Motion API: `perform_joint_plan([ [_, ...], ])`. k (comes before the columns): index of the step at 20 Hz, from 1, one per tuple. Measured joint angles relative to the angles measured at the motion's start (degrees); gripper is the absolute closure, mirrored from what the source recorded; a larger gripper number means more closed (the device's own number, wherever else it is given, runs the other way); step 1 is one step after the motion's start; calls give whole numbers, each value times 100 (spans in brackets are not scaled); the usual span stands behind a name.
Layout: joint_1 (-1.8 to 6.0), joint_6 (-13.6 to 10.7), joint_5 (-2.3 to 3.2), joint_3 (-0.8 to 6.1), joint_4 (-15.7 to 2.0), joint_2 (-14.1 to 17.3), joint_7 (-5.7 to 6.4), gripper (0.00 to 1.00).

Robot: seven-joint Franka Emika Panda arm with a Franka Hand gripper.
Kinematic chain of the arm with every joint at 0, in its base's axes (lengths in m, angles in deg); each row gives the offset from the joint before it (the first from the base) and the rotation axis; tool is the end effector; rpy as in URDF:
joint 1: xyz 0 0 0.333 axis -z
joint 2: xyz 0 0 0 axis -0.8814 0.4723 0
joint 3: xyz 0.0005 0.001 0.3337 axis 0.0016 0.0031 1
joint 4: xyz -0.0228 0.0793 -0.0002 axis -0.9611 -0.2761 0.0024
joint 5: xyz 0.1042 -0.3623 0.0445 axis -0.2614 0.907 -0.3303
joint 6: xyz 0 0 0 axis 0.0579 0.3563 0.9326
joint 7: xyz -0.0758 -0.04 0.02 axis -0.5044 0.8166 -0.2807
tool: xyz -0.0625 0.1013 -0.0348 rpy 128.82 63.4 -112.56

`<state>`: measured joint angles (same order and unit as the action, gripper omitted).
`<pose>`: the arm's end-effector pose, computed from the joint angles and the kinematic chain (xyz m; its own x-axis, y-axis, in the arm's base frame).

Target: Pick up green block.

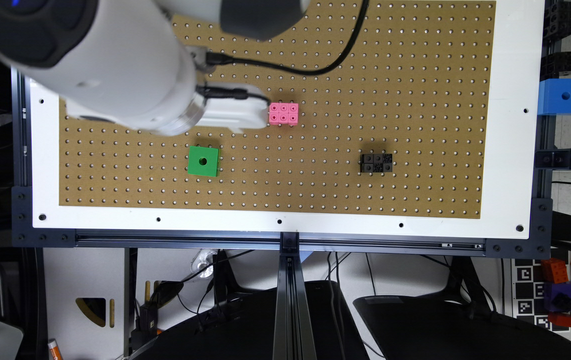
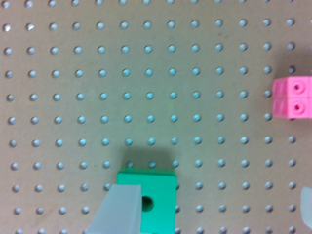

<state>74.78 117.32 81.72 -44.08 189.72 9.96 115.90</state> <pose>0.5608 -0.1279 0.3593 0.6922 -0.7197 0.0536 -0.7194 -0.6940 -0.0286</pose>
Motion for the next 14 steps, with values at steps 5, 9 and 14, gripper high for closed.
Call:
perform_joint_plan([
  [5, 114, -2, 0, 1, -213, 175, -104, 0],
  [9, 126, -2, 0, 1, -224, 175, -107, 0],
  [14, 244, -2, 8, 0, -237, 175, -214, 0],
])
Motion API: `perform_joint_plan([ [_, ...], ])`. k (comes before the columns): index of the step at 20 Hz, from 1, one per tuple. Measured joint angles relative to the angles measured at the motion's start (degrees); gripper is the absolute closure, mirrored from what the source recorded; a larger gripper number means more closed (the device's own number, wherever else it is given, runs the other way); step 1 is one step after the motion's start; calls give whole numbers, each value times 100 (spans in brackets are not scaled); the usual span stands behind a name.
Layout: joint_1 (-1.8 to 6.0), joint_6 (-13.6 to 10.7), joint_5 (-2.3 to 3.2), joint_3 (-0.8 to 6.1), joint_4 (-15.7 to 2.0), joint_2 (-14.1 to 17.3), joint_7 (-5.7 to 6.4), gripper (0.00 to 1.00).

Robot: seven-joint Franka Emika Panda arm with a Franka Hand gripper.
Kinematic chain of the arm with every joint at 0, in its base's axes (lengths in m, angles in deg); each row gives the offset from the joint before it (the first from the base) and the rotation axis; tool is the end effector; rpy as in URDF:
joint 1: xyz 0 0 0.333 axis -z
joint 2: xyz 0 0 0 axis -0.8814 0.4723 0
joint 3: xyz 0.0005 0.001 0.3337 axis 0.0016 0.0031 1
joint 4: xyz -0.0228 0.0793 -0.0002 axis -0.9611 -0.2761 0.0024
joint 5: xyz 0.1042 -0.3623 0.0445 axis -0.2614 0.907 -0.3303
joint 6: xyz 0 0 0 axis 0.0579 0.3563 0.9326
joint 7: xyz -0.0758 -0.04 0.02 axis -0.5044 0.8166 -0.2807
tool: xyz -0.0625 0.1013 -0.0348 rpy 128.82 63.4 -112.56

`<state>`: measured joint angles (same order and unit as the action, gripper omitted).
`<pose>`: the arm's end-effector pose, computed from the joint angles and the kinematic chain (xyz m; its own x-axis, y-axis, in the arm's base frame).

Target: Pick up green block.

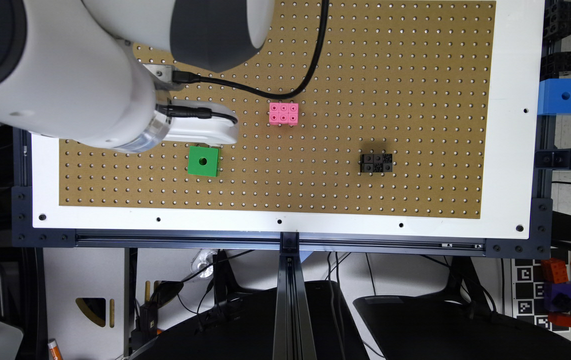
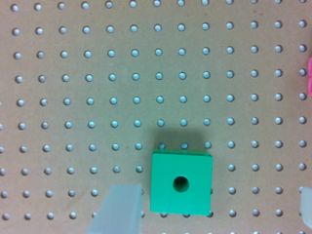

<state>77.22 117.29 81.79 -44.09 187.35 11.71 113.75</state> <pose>0.5669 -0.1551 0.3596 0.6884 -0.7225 0.0639 -0.7223 -0.6909 -0.0310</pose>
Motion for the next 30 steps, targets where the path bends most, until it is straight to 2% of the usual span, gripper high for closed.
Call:
perform_joint_plan([
  [3, 90, 0, 0, 0, -5, 0, -99, 0],
  [9, 94, 3, 0, 2, -5, 43, -106, 0],
  [14, 95, 426, 0, 2, -26, 571, -106, 0],
  [17, 95, 459, 0, 2, -70, 703, -107, 0],
  [21, 95, 790, 0, 2, -74, 1073, -107, 0],
  [24, 95, 895, 0, 2, -79, 1214, -107, 0],
  [28, 95, 1180, 0, 2, -81, 1501, -107, 0],
  [30, 94, 1219, 0, 2, -82, 1533, -107, 0],
])
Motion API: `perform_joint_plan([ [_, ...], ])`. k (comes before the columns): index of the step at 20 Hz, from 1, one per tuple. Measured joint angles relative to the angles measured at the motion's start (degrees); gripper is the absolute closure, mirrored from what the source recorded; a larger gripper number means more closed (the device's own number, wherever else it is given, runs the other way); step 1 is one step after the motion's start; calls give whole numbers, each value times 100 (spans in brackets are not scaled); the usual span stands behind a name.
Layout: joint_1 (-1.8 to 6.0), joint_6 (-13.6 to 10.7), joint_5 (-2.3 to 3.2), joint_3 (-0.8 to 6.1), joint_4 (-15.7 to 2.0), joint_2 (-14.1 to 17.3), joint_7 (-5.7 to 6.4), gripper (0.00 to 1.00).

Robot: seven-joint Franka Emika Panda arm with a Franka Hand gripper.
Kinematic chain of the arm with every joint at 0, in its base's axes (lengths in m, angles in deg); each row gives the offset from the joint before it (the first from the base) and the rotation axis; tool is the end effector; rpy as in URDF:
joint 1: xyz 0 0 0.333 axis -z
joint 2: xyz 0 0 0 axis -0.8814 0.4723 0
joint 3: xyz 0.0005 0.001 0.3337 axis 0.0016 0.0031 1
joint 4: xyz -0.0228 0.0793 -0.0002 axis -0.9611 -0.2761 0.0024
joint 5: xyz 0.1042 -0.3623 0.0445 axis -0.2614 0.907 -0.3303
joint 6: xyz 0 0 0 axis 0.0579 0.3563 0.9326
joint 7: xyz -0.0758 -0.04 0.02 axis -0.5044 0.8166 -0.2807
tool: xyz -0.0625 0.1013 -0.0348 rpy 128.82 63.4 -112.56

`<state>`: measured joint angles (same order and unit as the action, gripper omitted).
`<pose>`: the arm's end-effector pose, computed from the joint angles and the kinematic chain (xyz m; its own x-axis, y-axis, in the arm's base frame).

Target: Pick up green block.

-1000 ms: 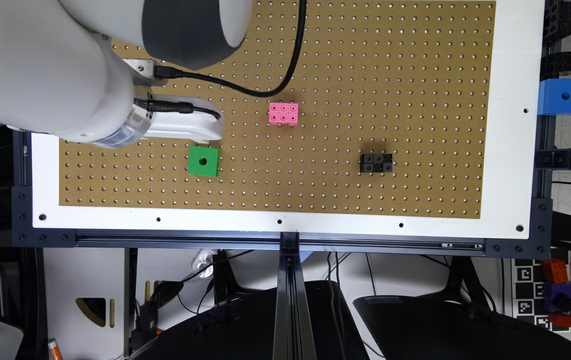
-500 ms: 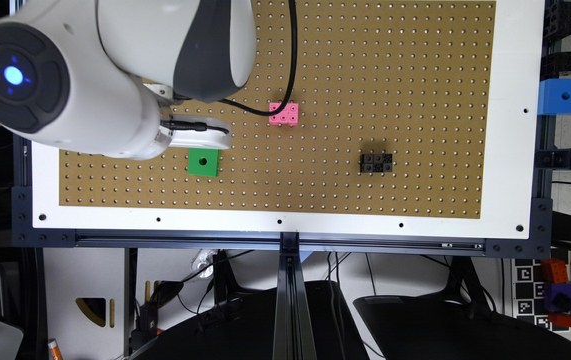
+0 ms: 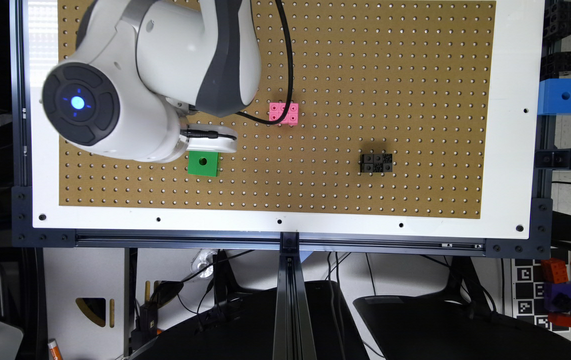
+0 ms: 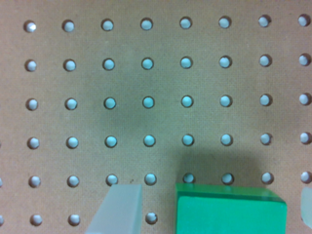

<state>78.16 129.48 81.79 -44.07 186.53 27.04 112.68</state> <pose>0.5830 -0.1693 0.2249 0.6929 -0.7205 0.0284 -0.7205 -0.6933 -0.0115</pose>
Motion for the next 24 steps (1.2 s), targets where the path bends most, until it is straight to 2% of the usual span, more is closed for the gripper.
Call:
perform_joint_plan([
  [7, -7, 1, 0, 54, -174, 65, 0, 0],
  [12, -7, 1, 0, 64, -235, 123, 0, 0],
  [15, -8, 60, 0, 73, -289, 305, 0, 0],
  [19, -8, 131, 0, 79, -491, 587, 0, 0],
  [24, -12, 131, 0, 99, -567, 638, 0, 0],
])
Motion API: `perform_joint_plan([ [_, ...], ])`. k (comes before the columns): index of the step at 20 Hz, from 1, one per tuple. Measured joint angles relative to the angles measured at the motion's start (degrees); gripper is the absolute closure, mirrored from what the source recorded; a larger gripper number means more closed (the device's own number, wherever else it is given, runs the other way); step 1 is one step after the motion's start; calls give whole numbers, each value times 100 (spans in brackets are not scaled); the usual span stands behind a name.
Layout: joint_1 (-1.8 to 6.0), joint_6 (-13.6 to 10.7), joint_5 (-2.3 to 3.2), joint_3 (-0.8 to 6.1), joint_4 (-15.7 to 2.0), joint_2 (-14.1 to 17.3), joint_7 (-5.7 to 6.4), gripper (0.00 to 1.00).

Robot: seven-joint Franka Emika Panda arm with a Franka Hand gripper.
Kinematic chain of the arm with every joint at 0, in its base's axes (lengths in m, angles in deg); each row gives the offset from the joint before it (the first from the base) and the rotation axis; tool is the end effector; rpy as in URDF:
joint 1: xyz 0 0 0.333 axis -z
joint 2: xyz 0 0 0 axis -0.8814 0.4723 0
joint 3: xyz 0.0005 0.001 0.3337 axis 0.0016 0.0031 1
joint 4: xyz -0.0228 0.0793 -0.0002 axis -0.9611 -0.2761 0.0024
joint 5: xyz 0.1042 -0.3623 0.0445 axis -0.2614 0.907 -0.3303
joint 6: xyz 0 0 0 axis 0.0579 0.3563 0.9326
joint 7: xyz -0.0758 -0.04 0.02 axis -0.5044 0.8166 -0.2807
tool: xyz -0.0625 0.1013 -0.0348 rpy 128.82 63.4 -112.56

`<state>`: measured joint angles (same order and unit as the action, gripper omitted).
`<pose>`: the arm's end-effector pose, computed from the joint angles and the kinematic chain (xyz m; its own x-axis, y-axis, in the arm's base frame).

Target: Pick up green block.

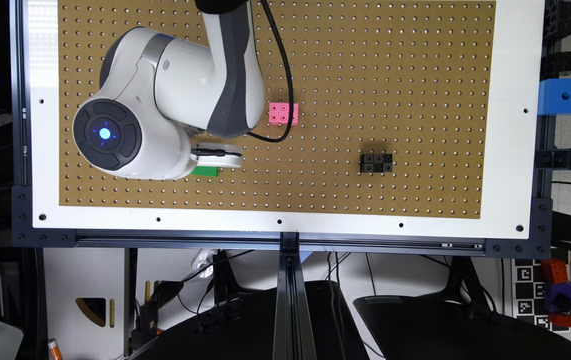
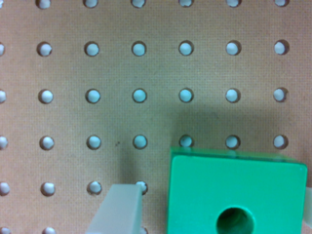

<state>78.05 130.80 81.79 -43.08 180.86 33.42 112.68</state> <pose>0.6107 -0.1653 0.1957 0.7041 -0.7094 0.0327 -0.7089 -0.7048 -0.0255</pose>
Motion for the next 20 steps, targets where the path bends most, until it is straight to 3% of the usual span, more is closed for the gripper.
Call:
perform_joint_plan([
  [12, 0, 73, 0, 20, -26, 137, 0, 0],
  [13, 3, 74, 0, 21, -27, 133, 0, 100],
  [20, 4, 72, 0, 21, -26, 131, 0, 100],
])
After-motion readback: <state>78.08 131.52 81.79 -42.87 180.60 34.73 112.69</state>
